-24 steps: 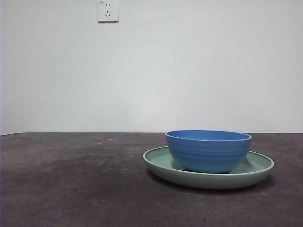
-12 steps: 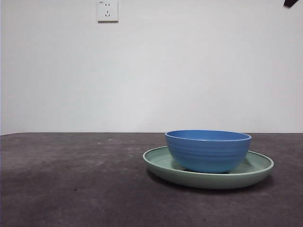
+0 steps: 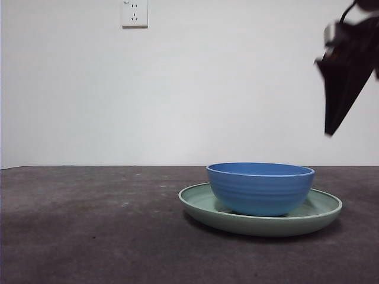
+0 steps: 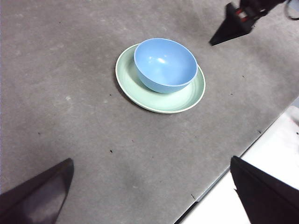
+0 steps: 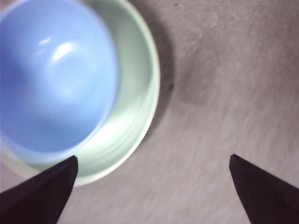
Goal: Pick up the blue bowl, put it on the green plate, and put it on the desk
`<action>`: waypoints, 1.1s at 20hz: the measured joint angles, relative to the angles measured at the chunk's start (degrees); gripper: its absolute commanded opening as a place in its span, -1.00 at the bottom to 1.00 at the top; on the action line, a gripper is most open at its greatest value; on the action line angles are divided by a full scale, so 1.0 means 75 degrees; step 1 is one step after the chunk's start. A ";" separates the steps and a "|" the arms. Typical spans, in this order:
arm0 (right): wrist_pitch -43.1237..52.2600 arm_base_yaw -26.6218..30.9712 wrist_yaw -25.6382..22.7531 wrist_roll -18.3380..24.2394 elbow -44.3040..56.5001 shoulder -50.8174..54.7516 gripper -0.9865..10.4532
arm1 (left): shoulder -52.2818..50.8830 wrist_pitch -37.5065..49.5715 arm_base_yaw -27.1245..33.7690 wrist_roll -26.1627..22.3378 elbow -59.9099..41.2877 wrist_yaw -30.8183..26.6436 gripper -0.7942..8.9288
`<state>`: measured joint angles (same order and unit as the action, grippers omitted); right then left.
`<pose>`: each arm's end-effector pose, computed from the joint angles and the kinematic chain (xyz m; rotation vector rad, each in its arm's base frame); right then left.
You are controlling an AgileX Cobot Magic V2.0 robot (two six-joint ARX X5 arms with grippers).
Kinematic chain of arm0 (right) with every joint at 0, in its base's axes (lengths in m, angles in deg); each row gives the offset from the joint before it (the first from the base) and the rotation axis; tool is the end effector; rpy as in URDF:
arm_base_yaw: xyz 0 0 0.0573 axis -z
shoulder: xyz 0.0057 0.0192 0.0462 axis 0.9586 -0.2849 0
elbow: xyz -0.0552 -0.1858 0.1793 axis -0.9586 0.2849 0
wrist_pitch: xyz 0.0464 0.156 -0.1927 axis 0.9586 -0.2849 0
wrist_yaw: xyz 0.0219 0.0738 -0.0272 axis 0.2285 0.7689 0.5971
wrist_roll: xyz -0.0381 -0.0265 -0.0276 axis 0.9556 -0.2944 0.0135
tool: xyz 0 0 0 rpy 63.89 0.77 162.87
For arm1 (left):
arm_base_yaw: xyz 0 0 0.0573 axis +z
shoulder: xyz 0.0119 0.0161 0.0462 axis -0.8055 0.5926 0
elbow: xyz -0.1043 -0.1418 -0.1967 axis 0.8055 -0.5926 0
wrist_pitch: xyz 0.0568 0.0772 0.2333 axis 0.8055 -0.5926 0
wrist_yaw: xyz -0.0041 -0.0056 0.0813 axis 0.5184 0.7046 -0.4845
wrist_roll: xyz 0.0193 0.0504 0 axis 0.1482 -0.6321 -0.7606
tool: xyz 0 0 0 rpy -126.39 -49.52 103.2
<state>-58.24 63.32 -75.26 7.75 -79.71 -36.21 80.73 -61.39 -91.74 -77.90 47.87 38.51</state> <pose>0.2508 0.0518 0.2459 0.0805 1.2042 0.3374 0.0643 -0.0562 0.3366 0.0418 0.6224 -0.7604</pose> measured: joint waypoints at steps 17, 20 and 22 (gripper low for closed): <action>0.1894 0.0000 0.0490 -0.0003 0.0000 -0.2305 -0.30 | 0.0000 -0.0044 0.0000 0.0003 0.0000 0.0000 0.53; 0.2119 0.0000 0.0938 -0.0003 0.0000 -0.2480 -0.36 | 0.0000 -0.0047 -0.0003 0.0003 0.0000 0.0000 0.53; 0.2148 0.0000 0.0956 -0.0003 0.0000 -0.2559 -0.38 | 0.0000 -0.0044 0.0000 0.0003 -0.0003 0.0000 0.53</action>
<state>-42.13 63.32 -68.09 7.73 -79.71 -55.40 80.73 -61.72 -91.74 -77.88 47.85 38.51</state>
